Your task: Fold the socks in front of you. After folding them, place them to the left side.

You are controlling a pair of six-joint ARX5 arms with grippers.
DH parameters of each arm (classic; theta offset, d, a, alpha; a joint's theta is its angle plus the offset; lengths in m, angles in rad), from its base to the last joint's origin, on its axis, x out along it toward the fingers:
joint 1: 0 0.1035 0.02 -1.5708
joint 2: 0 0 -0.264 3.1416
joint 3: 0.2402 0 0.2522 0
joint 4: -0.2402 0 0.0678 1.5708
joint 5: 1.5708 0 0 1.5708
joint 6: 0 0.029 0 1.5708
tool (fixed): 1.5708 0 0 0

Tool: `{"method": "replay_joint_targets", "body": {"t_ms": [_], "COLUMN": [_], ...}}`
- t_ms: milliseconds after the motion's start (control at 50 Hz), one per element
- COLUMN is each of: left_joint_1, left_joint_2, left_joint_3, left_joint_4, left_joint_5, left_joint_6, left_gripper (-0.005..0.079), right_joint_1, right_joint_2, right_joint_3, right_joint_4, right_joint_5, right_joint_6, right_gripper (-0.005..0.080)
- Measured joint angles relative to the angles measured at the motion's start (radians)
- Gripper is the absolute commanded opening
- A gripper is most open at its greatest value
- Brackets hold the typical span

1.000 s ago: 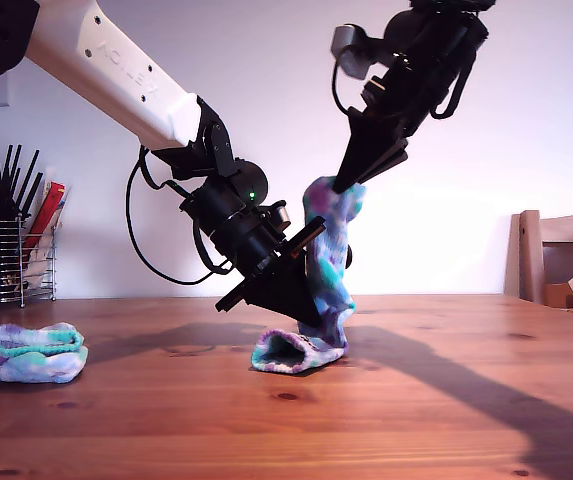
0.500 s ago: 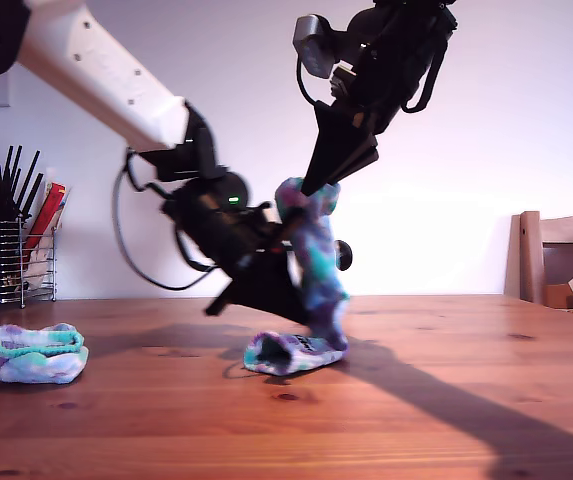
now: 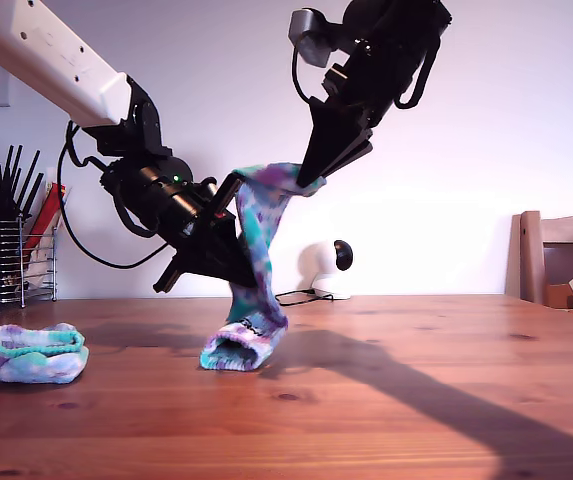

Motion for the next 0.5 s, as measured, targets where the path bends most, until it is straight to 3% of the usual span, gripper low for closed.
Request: {"method": "replay_joint_targets", "body": {"t_ms": [180,500], "left_joint_1": [-0.048,-0.138], "left_joint_2": [0.0,-0.001], "left_joint_3": [0.0,0.0], "left_joint_4": [-0.086,-0.041], "left_joint_5": [-0.068,-0.187], "left_joint_6": [0.064,0.099], "left_gripper": [-0.0024,-0.0024], "right_joint_1": [-0.001,-0.007], "right_joint_2": [0.0,0.0], "right_joint_3": [0.0,0.0], "right_joint_4": [0.006,-0.006], "right_joint_5": [0.033,0.039], "right_joint_6": [0.001,0.023], "right_gripper": [-0.0013,-0.0013]}}
